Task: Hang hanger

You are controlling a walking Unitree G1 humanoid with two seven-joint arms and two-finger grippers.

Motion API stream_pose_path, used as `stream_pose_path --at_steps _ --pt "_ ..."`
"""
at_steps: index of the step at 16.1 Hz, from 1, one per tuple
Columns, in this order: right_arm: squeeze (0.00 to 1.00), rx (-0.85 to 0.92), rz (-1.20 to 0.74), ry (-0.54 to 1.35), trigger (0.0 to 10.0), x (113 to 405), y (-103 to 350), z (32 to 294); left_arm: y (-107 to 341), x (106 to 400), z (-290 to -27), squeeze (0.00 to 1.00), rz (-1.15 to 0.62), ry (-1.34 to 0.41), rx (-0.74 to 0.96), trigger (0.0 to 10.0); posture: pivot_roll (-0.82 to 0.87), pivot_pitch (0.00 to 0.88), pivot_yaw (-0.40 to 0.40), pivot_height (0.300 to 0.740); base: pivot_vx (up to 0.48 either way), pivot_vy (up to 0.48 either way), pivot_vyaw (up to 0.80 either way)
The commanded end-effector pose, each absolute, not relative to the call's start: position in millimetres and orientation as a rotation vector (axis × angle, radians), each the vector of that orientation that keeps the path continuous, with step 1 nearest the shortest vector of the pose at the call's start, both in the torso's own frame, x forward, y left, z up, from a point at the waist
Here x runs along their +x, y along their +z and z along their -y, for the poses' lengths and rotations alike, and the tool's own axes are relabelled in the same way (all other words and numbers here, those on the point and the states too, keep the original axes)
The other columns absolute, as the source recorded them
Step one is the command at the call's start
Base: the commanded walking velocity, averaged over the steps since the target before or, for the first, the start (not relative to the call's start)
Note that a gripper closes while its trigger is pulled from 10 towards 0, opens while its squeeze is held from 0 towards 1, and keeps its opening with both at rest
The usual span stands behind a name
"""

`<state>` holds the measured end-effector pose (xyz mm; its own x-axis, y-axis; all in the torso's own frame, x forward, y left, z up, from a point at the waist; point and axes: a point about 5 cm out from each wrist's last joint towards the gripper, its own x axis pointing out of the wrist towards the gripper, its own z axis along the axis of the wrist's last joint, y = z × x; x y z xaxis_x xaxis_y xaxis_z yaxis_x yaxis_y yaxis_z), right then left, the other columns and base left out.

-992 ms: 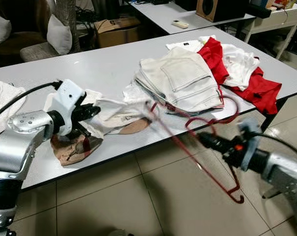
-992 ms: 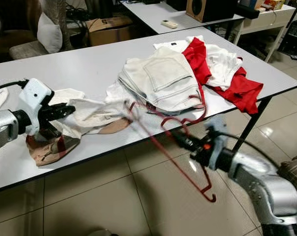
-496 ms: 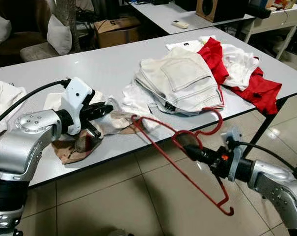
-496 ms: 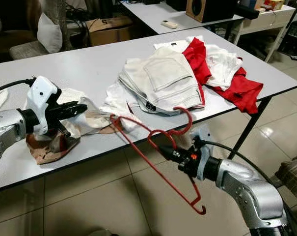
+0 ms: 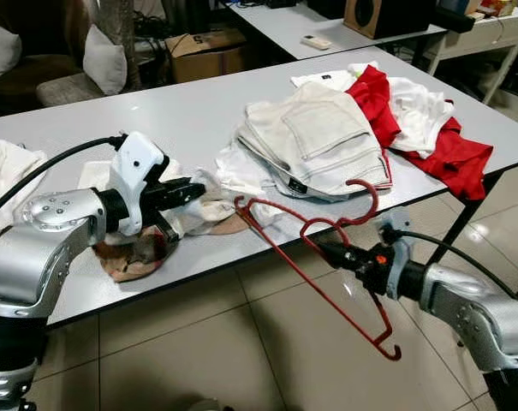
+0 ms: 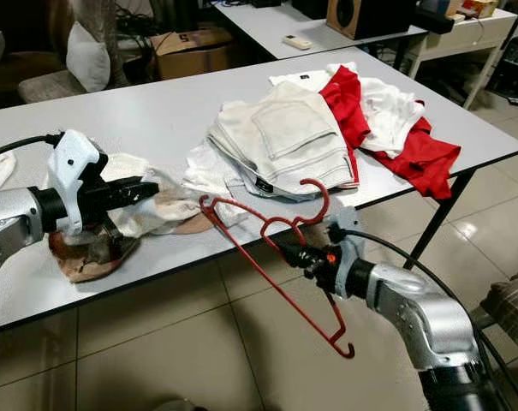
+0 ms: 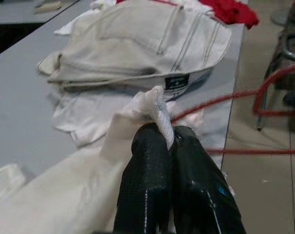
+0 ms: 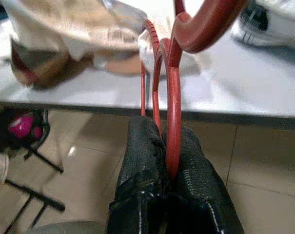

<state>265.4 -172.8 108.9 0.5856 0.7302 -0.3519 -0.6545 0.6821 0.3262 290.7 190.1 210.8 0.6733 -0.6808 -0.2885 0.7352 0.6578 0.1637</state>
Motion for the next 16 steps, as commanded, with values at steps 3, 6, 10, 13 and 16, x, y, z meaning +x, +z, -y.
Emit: stream_pose_path --at_steps 3,6,10,13,16 --pt "0.0 0.143 -0.504 0.816 10.0 270.5 107.9 168.9 221.5 281.1 -178.2 0.0 -0.147 -0.928 0.271 0.0 0.0 0.0 0.056 0.74 0.0 0.0 0.0" --pt "0.0 0.234 -0.41 0.751 10.0 286.3 119.6 166.8 208.9 270.4 -176.8 0.0 -0.237 -1.001 0.3 0.0 0.0 0.0 0.056 0.74 0.0 0.0 0.0" --pt "0.0 0.439 -0.348 0.669 10.0 299.2 128.4 167.4 193.6 268.2 -179.4 0.0 -0.307 -0.994 0.368 0.0 0.0 0.0 0.053 0.74 0.0 0.0 0.0" --pt "0.0 0.428 -0.463 0.782 10.0 285.5 110.9 147.5 196.5 273.3 -167.1 0.0 -0.218 -0.996 0.364 0.0 0.0 0.0 0.053 0.74 0.0 0.0 0.0" --pt "0.0 0.436 -0.528 0.778 10.0 286.1 100.6 142.6 197.6 276.6 -163.7 0.0 -0.165 -0.965 0.391 0.0 0.0 0.0 0.056 0.74 0.0 0.0 0.0"
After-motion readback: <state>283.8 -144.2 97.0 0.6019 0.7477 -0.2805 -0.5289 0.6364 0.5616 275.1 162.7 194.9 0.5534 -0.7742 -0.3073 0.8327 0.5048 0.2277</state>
